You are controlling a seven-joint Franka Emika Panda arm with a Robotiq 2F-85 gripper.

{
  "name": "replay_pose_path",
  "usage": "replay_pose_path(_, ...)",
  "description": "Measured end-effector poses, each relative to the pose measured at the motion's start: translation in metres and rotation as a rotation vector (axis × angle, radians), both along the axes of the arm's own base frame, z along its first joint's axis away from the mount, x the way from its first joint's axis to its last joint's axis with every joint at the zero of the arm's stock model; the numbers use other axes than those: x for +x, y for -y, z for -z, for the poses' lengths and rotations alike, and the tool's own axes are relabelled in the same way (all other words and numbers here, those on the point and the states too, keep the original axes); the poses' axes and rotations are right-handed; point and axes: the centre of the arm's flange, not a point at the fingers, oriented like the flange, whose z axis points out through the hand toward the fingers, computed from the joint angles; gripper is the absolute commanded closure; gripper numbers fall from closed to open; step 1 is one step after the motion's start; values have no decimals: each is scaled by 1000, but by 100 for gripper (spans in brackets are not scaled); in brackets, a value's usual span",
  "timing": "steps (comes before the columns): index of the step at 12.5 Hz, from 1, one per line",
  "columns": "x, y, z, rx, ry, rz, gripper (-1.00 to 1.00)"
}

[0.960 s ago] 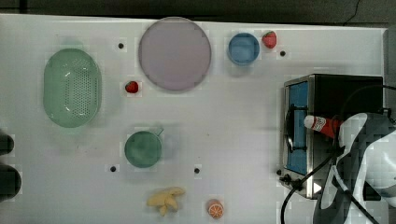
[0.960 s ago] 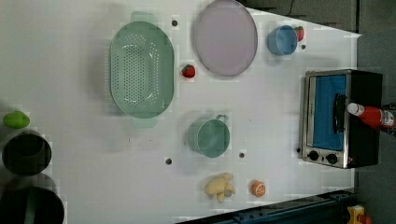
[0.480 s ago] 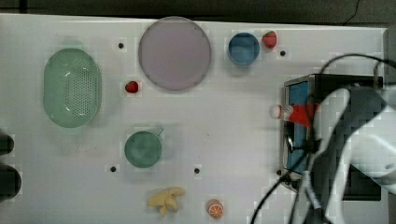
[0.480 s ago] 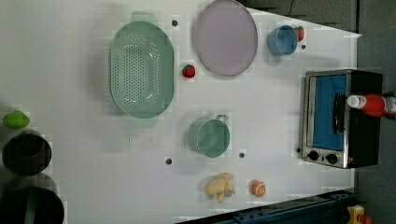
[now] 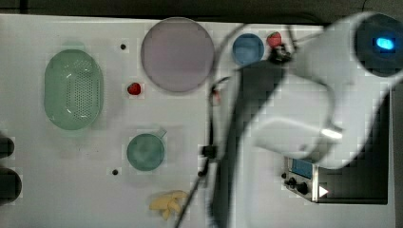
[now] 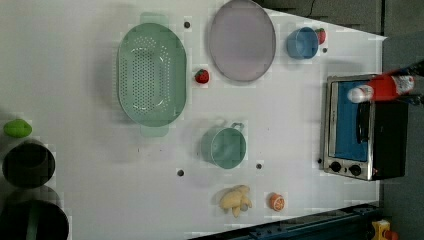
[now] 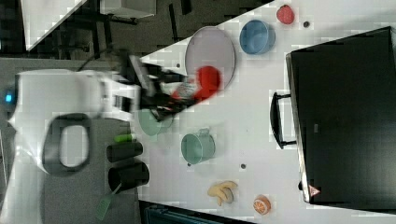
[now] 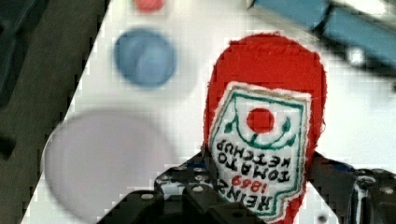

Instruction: Pick Ketchup from oven and place it on table.

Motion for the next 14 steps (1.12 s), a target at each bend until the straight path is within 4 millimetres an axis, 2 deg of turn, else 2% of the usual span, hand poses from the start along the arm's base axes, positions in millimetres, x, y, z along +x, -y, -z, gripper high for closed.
replay_pose_path(1, 1, -41, -2, 16, 8, -66, -20)
replay_pose_path(2, 1, -70, -2, 23, 3, -117, -20)
replay_pose_path(3, 0, -111, 6, 28, -16, -187, -20)
replay_pose_path(5, -7, -155, 37, -6, -7, -274, -20)
replay_pose_path(6, -13, -165, 61, -26, 2, -299, -20)
replay_pose_path(7, -24, -169, 92, -27, -19, -307, -20)
replay_pose_path(8, -40, -163, 130, -29, -75, -302, -20)
replay_pose_path(9, -61, -148, 178, -37, -161, -286, -20)
replay_pose_path(10, -73, -133, 214, -31, -204, -251, -20)
replay_pose_path(11, -83, -119, 238, -29, -245, -224, -20)
replay_pose_path(12, -88, -109, 249, -34, -235, -205, -20)
replay_pose_path(14, -87, -102, 255, -37, -206, -190, -20)
